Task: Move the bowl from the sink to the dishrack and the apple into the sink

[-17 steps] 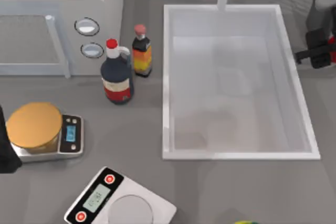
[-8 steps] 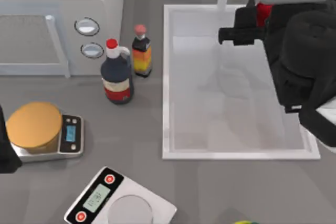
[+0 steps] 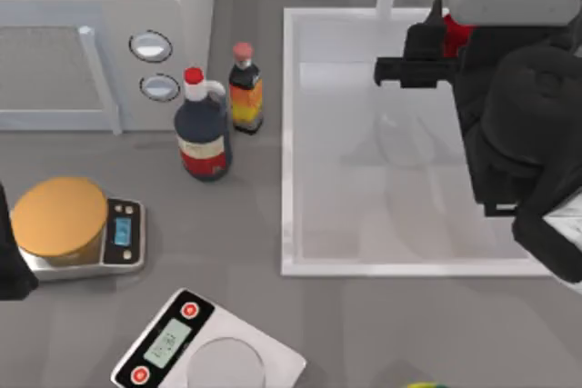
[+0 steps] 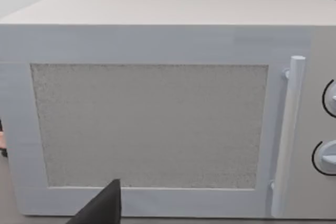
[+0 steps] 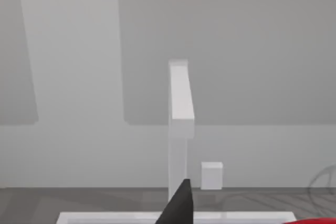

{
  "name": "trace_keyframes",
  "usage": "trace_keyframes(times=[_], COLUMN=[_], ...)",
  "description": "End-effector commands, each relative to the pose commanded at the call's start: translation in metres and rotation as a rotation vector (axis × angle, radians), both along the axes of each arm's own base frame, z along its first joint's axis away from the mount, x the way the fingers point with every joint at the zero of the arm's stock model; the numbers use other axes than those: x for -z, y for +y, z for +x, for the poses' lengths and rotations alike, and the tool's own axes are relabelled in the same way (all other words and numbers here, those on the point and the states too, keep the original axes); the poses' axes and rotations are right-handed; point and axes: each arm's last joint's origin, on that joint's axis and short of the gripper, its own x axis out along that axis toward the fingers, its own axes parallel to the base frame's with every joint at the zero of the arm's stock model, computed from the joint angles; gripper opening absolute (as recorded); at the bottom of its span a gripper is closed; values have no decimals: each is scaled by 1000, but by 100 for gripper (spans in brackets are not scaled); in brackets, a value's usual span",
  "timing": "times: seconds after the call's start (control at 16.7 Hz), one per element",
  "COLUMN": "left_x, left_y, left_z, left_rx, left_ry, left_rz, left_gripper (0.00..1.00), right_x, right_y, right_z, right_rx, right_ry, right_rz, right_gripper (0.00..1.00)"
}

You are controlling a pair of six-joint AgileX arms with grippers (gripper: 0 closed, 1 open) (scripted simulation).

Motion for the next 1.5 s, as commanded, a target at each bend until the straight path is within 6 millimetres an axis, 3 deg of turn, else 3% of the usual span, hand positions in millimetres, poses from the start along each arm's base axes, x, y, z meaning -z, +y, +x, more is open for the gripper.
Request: trace_keyframes(times=[0.3, 0.66, 0.96, 1.32, 1.5], left_x=[0, 0, 0, 0, 0], left_y=[0, 0, 0, 0, 0], left_z=[0, 0, 0, 0, 0], left_rx=[0, 0, 0, 0, 0], left_ry=[0, 0, 0, 0, 0], left_rz=[0, 0, 0, 0, 0], left_gripper=[100, 100, 100, 100, 100], right_x=[15, 89, 141, 150, 150], right_y=[6, 13, 5, 0, 0], right_z=[4, 12, 3, 0, 0], right_rx=[-2, -6, -6, 0, 0], right_ry=[0, -28, -15, 0, 0], right_rz=[3, 24, 13, 0, 0], right_gripper=[0, 0, 0, 0, 23])
